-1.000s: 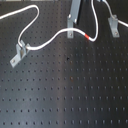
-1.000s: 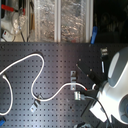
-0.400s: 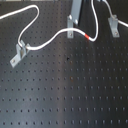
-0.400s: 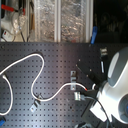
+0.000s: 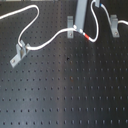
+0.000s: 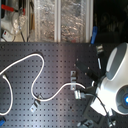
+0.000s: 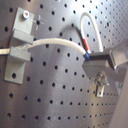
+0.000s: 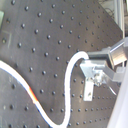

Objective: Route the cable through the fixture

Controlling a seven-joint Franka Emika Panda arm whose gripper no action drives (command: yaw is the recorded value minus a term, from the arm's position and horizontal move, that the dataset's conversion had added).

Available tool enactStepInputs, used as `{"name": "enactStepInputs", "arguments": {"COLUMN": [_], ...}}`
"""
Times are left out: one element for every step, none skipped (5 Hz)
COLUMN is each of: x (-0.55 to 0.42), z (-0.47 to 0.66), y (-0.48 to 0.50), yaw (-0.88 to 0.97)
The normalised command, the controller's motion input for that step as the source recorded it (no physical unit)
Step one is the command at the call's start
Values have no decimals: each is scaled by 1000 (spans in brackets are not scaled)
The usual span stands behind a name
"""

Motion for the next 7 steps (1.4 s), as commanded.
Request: {"name": "enactStepInputs", "arguments": {"x": [-39,0,-44,-181,-16,-34,-145], "z": [167,17,443,373,1,27,264], "y": [-67,0,-120,-407,-27,-56,-236], "yaw": [-860,0,229,508,0,51,434]}}
